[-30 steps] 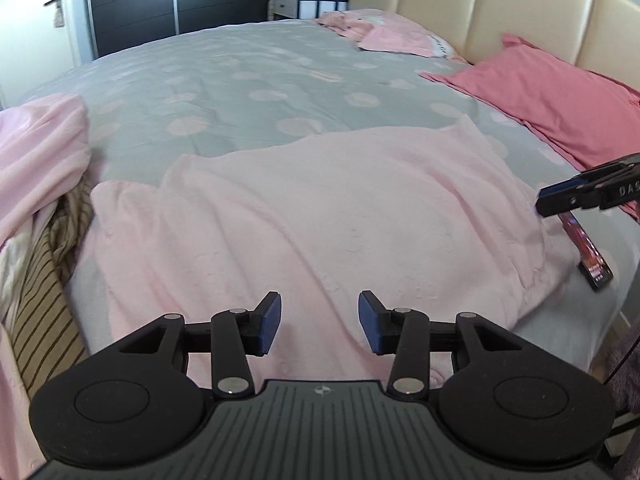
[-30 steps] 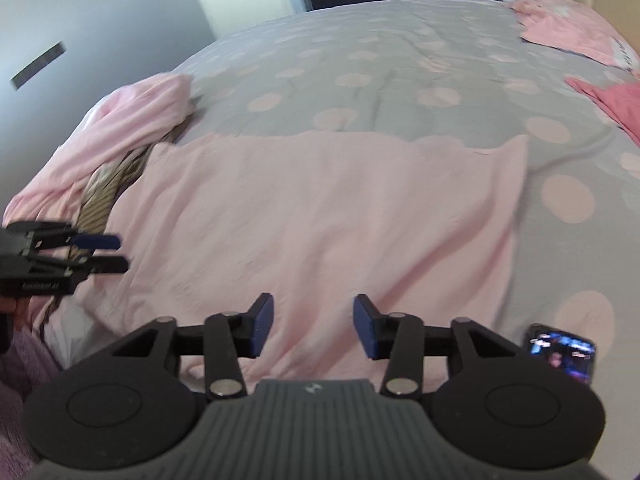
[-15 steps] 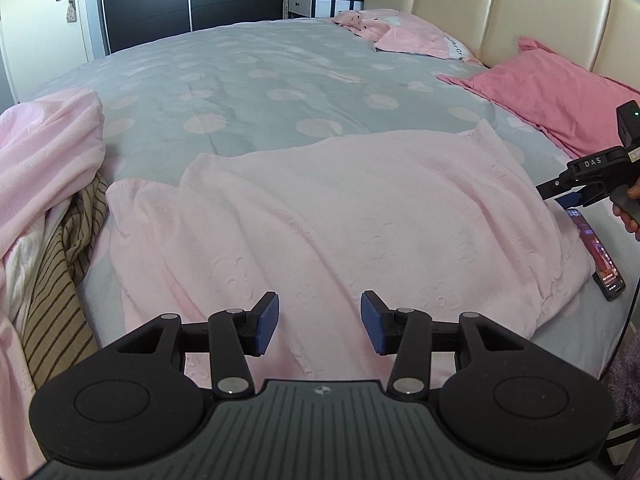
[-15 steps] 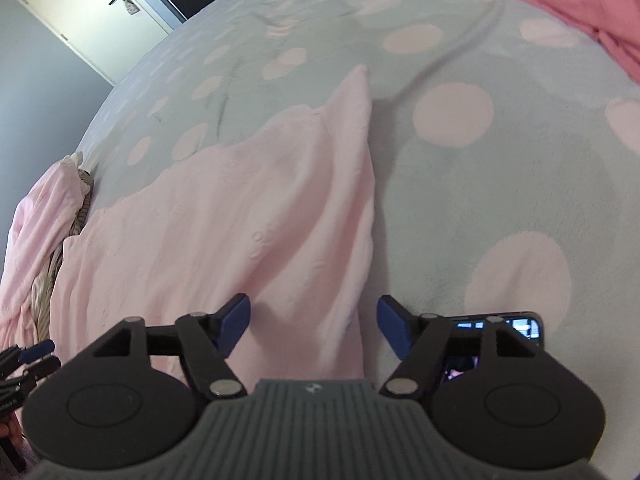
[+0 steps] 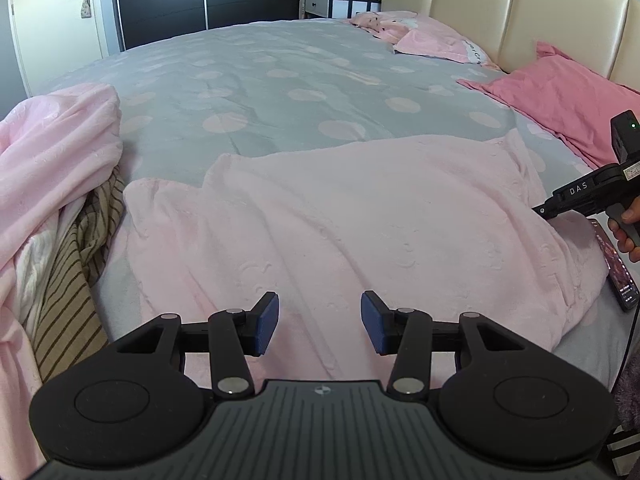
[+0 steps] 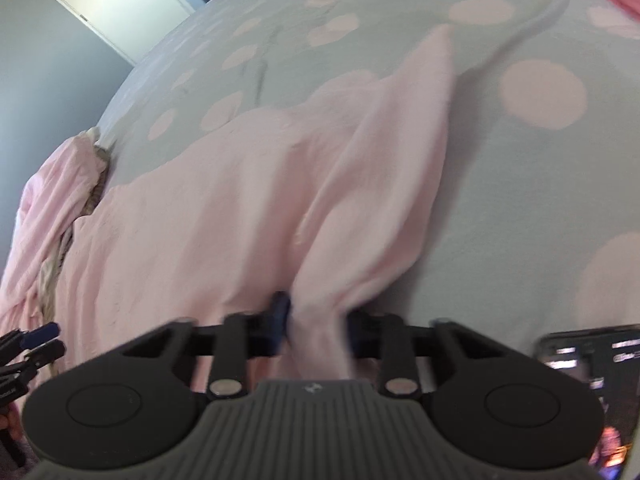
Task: Fold clothes
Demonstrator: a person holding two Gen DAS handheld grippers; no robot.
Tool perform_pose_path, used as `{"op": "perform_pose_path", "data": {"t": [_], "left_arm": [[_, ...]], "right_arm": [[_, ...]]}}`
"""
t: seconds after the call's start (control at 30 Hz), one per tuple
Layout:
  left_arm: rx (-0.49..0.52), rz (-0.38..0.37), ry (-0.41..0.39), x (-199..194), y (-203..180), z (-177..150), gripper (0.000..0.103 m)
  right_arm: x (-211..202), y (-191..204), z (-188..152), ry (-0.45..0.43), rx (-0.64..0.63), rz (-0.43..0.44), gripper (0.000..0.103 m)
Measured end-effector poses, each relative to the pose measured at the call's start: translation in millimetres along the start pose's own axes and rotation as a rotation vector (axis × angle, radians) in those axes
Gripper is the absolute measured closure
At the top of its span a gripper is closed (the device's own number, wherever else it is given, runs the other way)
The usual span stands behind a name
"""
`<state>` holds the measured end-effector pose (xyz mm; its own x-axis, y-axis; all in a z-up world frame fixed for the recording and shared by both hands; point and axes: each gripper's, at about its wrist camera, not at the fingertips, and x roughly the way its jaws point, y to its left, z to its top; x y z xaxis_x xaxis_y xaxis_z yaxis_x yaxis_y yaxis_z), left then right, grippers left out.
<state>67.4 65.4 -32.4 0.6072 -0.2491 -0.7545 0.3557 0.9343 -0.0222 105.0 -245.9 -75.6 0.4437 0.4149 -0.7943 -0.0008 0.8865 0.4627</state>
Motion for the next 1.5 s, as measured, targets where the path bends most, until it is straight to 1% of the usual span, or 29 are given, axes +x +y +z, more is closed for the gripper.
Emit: {"op": "perform_pose_path", "data": {"t": [0.03,0.1,0.13,0.33,0.5,0.73,0.9,1.17,1.3,1.5], "left_arm": [[-0.007,0.006,0.000,-1.3,3.1,-0.3,0.060],[-0.030,0.019,-0.003,-4.4,11.1,-1.4,0.060],[-0.042,0.024,-0.005,-6.2,15.1,-2.0,0.060],[-0.105,0.046,-0.029,-17.8,42.2,-4.2,0.060],[-0.153,0.069,-0.041,-25.7,62.7,-6.0,0.060],[-0.177,0.065,-0.056,-35.8,76.8,-13.4,0.060],[-0.196,0.055,-0.064,-42.1,82.6,-17.3,0.060],[-0.187,0.063,-0.072,-47.0,85.8,-17.1,0.060],[-0.192,0.075,-0.063,-47.7,91.5,-19.3,0.060],[-0.192,0.097,-0.042,-48.6,99.5,-21.5,0.060]], "right_arm": [[-1.0,2.9,1.2,0.001,0.001,-0.012,0.084],[-6.6,7.5,3.7,-0.008,0.020,-0.017,0.090],[-10.0,9.7,4.5,-0.014,0.033,-0.016,0.091],[-35.2,38.5,8.3,-0.062,0.056,0.040,0.093],[-51.0,79.6,9.7,-0.089,0.010,0.079,0.093],[-49.3,144.8,10.0,-0.078,-0.066,0.156,0.094],[-34.8,194.7,8.1,-0.041,-0.140,0.207,0.094],[7.3,260.3,1.6,0.033,-0.221,0.246,0.095],[39.3,288.0,-7.5,0.085,-0.269,0.241,0.095],[87.3,308.9,-21.6,0.162,-0.328,0.201,0.094]]}}
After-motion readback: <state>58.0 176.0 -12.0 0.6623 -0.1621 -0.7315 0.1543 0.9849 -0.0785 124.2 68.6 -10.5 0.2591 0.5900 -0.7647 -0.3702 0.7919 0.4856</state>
